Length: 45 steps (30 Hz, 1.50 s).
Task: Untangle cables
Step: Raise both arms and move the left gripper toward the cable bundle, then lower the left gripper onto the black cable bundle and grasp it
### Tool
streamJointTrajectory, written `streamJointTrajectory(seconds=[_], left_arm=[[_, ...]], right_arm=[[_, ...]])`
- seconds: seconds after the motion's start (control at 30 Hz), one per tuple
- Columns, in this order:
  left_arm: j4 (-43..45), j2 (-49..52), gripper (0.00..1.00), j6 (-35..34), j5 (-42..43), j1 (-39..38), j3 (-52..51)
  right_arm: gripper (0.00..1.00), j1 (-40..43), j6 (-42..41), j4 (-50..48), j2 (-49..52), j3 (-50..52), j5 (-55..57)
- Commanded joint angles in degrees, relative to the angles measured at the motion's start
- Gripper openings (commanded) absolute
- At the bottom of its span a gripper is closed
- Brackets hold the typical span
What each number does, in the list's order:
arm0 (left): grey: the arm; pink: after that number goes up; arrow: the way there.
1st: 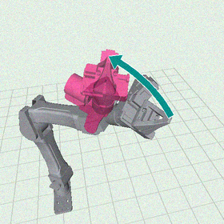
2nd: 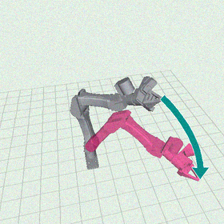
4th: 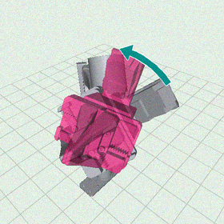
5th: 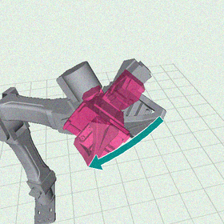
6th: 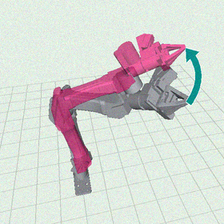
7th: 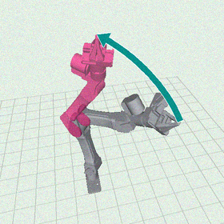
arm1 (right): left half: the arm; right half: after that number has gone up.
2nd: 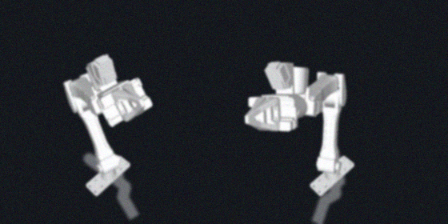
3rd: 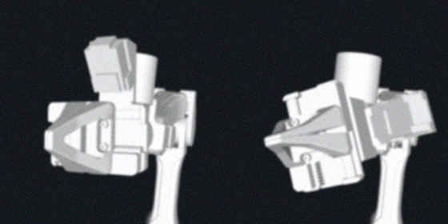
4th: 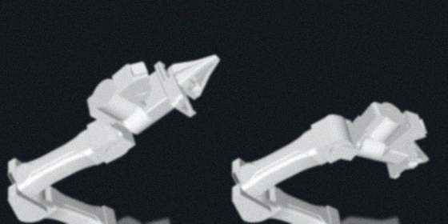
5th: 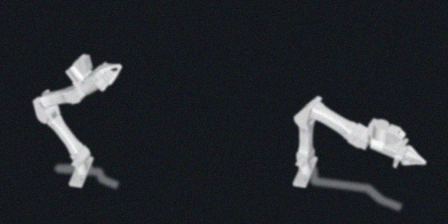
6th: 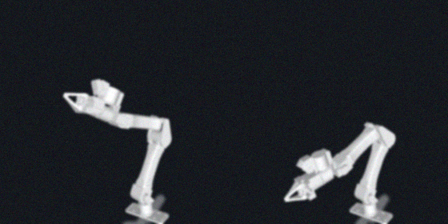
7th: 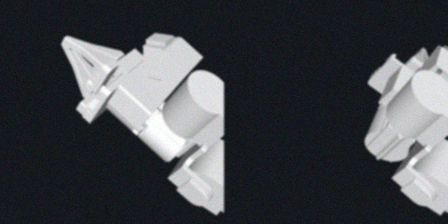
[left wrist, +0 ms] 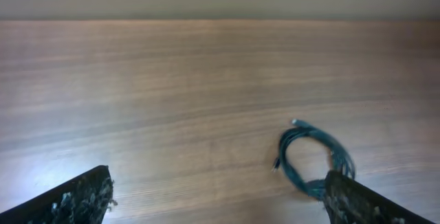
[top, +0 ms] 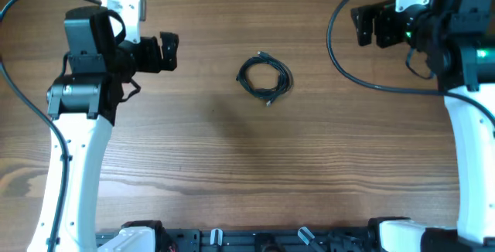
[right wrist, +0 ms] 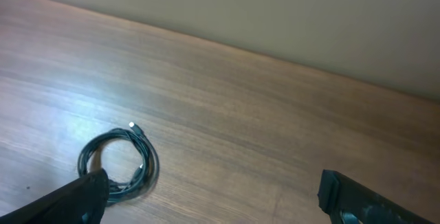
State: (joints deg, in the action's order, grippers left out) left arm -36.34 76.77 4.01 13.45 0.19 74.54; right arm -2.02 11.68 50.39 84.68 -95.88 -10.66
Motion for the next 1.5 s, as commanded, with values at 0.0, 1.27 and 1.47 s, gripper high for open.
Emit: streamJointTrajectory(seconds=[0.0,1.27,1.47], left_arm=[[2.21,3.21,1.0,-0.37,7.65,-0.04,0.9],[12.52,31.71,0.9,-3.43,-4.2,-23.23,0.79],[14.32,32.24,0.86,-3.43,-5.22,-25.44,0.79]], right_arm=[[1.0,0.28,0.35,-0.15,2.8,-1.22,1.88],[1.0,0.22,-18.25,3.63,7.26,2.8,13.22],[1.0,0.22,-22.64,2.99,7.74,2.8,15.37]])
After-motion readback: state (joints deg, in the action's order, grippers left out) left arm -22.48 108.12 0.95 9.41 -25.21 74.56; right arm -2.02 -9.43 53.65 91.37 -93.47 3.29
